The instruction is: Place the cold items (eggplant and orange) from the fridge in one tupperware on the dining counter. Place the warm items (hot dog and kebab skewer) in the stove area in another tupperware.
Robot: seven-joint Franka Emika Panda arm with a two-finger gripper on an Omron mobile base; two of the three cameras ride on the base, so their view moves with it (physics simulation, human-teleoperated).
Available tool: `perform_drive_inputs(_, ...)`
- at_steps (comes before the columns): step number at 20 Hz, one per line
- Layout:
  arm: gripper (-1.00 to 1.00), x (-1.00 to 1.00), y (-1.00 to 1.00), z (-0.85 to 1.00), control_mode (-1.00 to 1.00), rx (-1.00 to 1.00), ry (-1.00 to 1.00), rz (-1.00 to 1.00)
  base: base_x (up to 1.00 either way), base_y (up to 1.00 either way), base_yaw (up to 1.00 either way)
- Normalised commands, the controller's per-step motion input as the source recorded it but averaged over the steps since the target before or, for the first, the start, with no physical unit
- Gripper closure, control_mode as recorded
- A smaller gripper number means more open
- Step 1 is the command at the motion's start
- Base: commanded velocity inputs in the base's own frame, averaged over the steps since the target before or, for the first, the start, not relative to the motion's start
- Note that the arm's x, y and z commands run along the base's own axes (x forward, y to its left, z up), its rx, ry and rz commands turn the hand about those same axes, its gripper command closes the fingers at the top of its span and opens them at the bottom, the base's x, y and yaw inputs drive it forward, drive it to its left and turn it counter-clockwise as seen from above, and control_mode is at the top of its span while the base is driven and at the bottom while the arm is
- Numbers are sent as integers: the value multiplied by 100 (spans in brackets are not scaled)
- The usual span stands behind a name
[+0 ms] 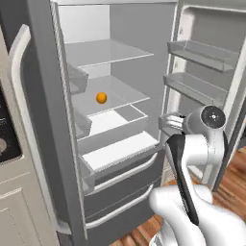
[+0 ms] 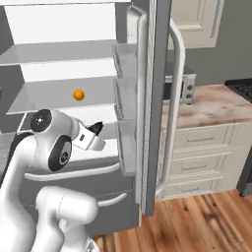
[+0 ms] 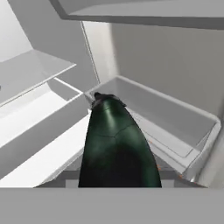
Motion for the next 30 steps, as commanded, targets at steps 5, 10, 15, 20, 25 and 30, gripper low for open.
perform_drive_inputs(5,100,0,0,0,100,0,0,0,-53,79,-57)
perform_drive_inputs(10,100,0,0,0,100,0,0,0,-75,81,-56)
perform_drive_inputs(15,100,0,0,0,100,0,0,0,-93,9,-63)
perform_drive_inputs(20,100,0,0,0,100,0,0,0,-78,-24,-67)
perform_drive_inputs(25,100,0,0,0,100,0,0,0,-77,-56,-57)
perform_drive_inputs(30,100,0,0,0,100,0,0,0,-100,-27,-47)
